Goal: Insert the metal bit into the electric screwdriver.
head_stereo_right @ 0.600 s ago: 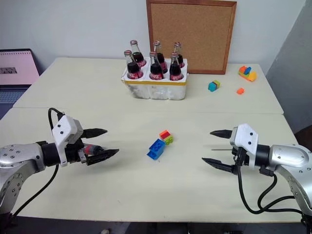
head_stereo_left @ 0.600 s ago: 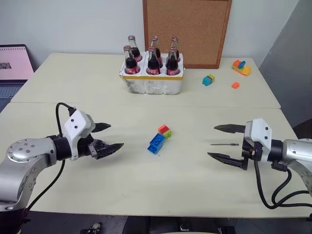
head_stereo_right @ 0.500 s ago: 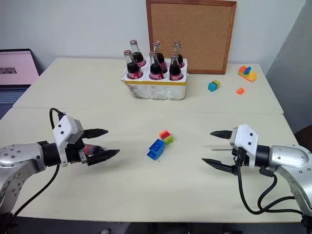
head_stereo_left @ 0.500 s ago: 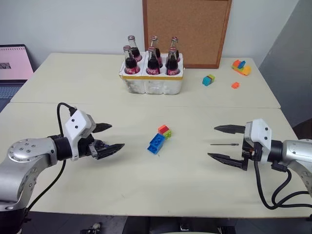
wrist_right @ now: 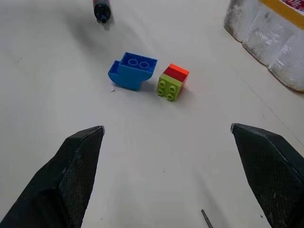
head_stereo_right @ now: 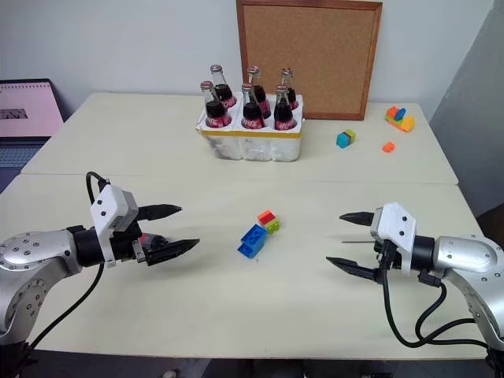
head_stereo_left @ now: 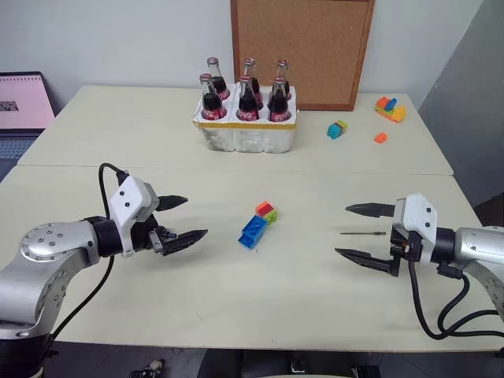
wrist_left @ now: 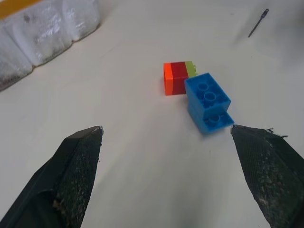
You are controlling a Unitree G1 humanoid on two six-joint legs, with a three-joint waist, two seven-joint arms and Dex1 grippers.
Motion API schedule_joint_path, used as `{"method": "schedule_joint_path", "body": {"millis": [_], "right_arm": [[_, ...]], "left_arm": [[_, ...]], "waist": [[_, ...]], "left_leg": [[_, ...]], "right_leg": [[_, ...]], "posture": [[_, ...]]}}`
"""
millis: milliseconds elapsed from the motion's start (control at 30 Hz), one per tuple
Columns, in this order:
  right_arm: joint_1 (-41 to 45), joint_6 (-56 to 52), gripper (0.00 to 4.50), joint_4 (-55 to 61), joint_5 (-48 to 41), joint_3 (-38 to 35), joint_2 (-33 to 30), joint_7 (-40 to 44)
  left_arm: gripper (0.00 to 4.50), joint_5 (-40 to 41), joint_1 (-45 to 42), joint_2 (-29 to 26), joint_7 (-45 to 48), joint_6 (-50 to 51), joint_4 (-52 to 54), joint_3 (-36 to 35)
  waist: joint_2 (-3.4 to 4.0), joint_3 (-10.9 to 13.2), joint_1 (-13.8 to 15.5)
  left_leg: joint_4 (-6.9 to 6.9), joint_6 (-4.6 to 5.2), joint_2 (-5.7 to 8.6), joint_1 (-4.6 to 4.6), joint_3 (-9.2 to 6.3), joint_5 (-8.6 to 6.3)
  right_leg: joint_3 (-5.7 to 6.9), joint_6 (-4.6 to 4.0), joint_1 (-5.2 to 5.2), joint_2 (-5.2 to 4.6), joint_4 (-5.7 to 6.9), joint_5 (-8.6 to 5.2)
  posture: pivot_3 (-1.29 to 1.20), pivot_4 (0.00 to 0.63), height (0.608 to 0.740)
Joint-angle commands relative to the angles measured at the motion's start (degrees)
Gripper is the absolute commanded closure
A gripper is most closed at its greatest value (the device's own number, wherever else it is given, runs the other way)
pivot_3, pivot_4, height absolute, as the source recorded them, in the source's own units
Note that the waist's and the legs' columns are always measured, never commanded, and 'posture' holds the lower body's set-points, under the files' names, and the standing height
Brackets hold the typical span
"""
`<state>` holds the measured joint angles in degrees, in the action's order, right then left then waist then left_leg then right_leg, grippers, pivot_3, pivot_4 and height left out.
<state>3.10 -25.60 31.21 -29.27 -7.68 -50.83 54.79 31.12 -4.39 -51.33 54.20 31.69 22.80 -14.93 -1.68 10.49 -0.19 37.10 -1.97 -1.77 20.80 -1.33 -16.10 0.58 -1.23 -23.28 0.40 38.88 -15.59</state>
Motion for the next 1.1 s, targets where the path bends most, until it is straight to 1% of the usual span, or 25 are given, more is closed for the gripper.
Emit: {"method": "schedule_joint_path", "body": {"millis": [33, 133, 233, 400, 500, 567, 633, 733, 867, 1100], "right_arm": [[1.39, -0.30, 0.00, 1.04, 1.01, 0.29, -0.09, -1.30], [2.55, 0.03, 0.00, 0.52, 2.14, 1.95, 0.07, -1.05], [5.41, 0.67, 0.00, 0.04, 3.70, 5.08, -0.28, -0.12], [15.37, -0.41, 0.00, -1.63, 6.64, 14.46, 0.94, 3.02], [23.79, 1.44, 0.00, -6.34, 12.84, 23.14, 4.10, 5.06], [27.30, 2.55, 0.00, -9.56, 16.33, 26.44, 6.15, 4.91], [30.36, 1.72, 0.00, -14.10, 19.13, 28.83, 9.74, 2.70], [30.70, 1.43, 0.00, -18.24, 22.87, 30.82, 13.12, -0.30], [28.71, -0.31, 0.00, -23.16, 26.19, 31.31, 21.08, -8.76], [28.45, -0.81, 0.00, -29.06, 29.74, 30.35, 30.36, -17.64]], "left_arm": [[0.02, 0.36, -0.46, -0.51, 1.10, -0.75, 0.20, -0.08], [0.02, 0.12, 0.00, -1.65, 2.98, -0.99, -0.50, 0.50], [0.02, -1.97, 0.43, -1.96, 3.33, -3.36, -0.87, 1.05], [0.02, -3.21, 0.31, -2.12, 4.80, -4.92, -1.10, 2.54], [0.02, -4.41, 0.44, -2.12, 4.73, -5.12, -0.33, 3.91], [0.02, -4.73, 0.11, -2.04, 4.46, -5.01, -0.20, 4.45], [0.02, -4.41, -0.63, -1.99, 3.78, -3.78, 0.93, 4.91], [0.02, -3.82, -1.08, -1.95, 2.95, -2.20, 2.70, 5.29], [0.02, -3.19, -2.17, -1.71, 2.07, 0.07, 4.55, 6.15], [0.02, -3.33, -2.97, -1.92, 3.82, -0.19, 3.13, 7.21]], "waist": [[0.00, 0.00, -0.04], [0.00, 0.00, -0.05], [0.01, 0.01, -0.19], [0.03, 0.02, -0.32], [0.03, 0.04, -0.50], [0.03, 0.04, -0.71], [0.02, 0.03, -0.77], [0.01, 0.03, -0.68], [-0.01, 0.01, -0.66], [0.00, 0.02, -0.84]], "left_leg": [[0.00, 0.00, 0.00, 0.00, 0.00, 0.00], [0.00, 0.00, 0.00, 0.00, 0.00, 0.00], [0.00, 0.00, 0.01, -0.01, 0.00, 0.00], [0.01, 0.00, 0.01, -0.02, 0.00, 0.00], [0.00, 0.00, 0.01, -0.03, -0.02, 0.00], [0.00, 0.00, 0.02, -0.01, -0.04, 0.00], [0.00, 0.01, -0.01, 0.02, -0.04, 0.00], [0.00, 0.01, -0.03, 0.09, -0.05, 0.00], [0.02, 0.01, -0.07, 0.10, -0.07, 0.00], [0.01, 0.01, -0.05, 0.08, -0.10, 0.00]], "right_leg": [[0.00, 0.00, 0.00, 0.00, 0.00, 0.00], [0.01, 0.00, 0.00, 0.00, 0.00, 0.00], [-0.01, 0.00, 0.00, 0.01, 0.00, 0.00], [0.00, 0.00, 0.00, 0.02, 0.01, 0.00], [0.01, -0.01, -0.02, 0.04, 0.00, 0.00], [0.00, -0.01, -0.04, 0.06, 0.01, 0.01], [0.04, -0.01, -0.06, 0.06, 0.02, 0.00], [0.04, -0.02, -0.08, 0.01, 0.02, 0.01], [-0.03, -0.07, -0.09, -0.09, 0.04, 0.04], [-0.05, -0.09, -0.15, -0.09, 0.11, 0.05]], "posture": [[0.00, 0.150, 0.740], [0.00, 0.150, 0.740], [0.00, 0.150, 0.740], [0.00, 0.150, 0.740], [0.00, 0.150, 0.740], [0.00, 0.150, 0.740], [0.00, 0.150, 0.740], [0.00, 0.150, 0.740], [0.00, 0.150, 0.740], [0.00, 0.150, 0.740]]}}
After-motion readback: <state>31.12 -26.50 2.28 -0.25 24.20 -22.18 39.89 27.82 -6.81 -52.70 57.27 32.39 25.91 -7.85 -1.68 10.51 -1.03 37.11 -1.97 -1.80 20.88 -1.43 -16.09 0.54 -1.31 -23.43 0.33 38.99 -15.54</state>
